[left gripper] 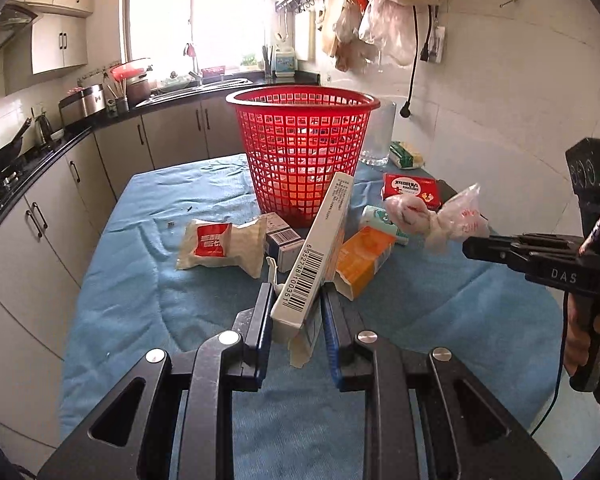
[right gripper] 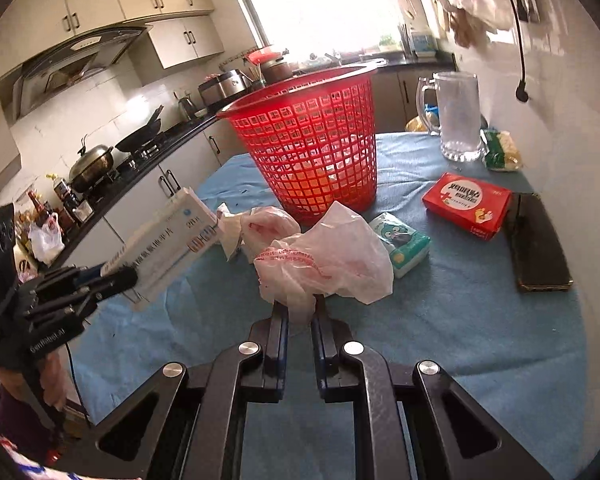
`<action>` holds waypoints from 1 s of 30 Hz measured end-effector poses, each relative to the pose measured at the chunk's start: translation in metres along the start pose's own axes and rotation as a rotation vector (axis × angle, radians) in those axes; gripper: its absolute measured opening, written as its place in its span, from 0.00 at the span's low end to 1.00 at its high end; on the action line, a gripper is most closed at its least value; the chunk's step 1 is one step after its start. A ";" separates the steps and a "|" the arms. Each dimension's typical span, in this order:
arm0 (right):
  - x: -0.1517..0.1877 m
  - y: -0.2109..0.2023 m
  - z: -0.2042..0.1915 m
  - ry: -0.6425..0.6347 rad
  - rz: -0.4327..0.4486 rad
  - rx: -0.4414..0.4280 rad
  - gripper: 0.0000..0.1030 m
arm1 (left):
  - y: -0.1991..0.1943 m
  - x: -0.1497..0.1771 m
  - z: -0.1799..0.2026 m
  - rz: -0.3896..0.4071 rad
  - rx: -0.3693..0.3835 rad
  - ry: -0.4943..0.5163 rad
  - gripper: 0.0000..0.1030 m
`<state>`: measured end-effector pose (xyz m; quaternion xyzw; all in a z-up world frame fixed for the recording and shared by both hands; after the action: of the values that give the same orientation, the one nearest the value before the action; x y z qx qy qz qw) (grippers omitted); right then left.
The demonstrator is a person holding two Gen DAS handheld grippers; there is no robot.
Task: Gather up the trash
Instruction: 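Lift and carry the white box and plastic bag over the red basket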
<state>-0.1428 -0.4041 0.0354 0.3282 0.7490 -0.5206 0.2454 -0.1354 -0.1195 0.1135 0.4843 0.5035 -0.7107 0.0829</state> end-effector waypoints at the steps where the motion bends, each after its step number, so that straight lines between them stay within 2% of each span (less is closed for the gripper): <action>1: 0.002 -0.005 -0.001 -0.008 0.005 0.004 0.11 | -0.003 0.001 0.000 0.005 -0.003 -0.001 0.22; 15: 0.019 -0.054 -0.008 -0.029 0.078 0.033 0.11 | -0.048 -0.003 0.019 0.088 -0.054 0.042 0.22; 30: 0.022 -0.074 -0.014 -0.024 0.129 0.021 0.11 | -0.051 -0.018 0.010 0.090 -0.160 0.019 0.22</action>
<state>-0.2131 -0.4039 0.0701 0.3719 0.7177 -0.5156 0.2841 -0.1632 -0.1095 0.1603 0.5049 0.5371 -0.6593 0.1484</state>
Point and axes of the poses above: each gripper's, at about its wrist camera, not at the fingertips, and y roughly the way its jaws point, z to its right, x to its underside, the point moved 2 cm from there along y, roughly the way its jaws point, and after that the axes turned 2 degrees about x, right-handed, at the moved point
